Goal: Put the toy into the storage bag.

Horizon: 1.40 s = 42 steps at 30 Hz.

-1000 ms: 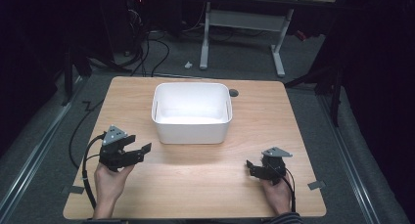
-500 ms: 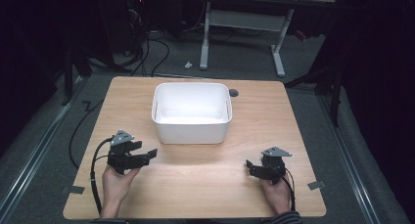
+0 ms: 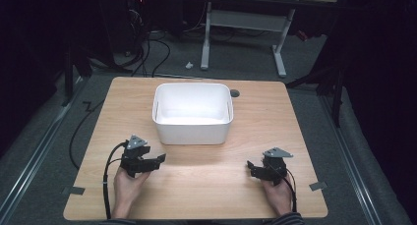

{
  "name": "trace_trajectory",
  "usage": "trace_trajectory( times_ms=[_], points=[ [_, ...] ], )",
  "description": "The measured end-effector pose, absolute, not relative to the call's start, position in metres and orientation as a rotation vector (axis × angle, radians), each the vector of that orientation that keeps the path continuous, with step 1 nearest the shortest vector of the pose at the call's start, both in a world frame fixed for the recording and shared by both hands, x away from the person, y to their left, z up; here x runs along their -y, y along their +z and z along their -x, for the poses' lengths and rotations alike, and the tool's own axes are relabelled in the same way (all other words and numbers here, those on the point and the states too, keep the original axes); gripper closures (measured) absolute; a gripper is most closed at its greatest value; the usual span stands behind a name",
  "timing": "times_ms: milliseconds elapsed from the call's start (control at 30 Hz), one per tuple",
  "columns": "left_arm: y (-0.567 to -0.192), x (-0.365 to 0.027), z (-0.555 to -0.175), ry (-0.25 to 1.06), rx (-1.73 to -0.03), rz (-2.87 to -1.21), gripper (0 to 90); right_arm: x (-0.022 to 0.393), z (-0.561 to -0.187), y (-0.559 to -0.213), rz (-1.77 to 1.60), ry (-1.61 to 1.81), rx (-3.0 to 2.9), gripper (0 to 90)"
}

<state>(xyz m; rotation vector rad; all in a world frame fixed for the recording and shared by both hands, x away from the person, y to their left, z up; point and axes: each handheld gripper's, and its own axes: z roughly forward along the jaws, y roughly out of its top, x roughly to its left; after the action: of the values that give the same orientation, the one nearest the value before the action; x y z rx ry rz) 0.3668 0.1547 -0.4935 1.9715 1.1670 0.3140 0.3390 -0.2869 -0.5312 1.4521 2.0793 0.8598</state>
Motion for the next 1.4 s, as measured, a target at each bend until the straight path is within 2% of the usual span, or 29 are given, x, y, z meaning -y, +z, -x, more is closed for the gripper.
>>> trace_trajectory(
  times_ms=[500,733,1033,1400],
  points=[
    [-0.517,-0.149,-0.375,0.35,-1.211,-1.924,30.1,0.287,-0.339,-0.531,-1.453,0.861,-2.08,23.6],
    [-0.525,-0.143,-0.38,0.374,-1.208,-1.984,31.2,0.287,-0.34,-0.531,-1.458,0.864,-2.076,24.0],
    [-0.534,-0.144,-0.379,0.411,-1.202,-1.972,32.0,0.287,-0.34,-0.531,-1.459,0.863,-2.076,24.1],
    [-0.536,-0.134,-0.375,0.491,-1.185,-2.034,27.0,0.287,-0.34,-0.531,-1.458,0.863,-2.076,23.6]
  ],
)
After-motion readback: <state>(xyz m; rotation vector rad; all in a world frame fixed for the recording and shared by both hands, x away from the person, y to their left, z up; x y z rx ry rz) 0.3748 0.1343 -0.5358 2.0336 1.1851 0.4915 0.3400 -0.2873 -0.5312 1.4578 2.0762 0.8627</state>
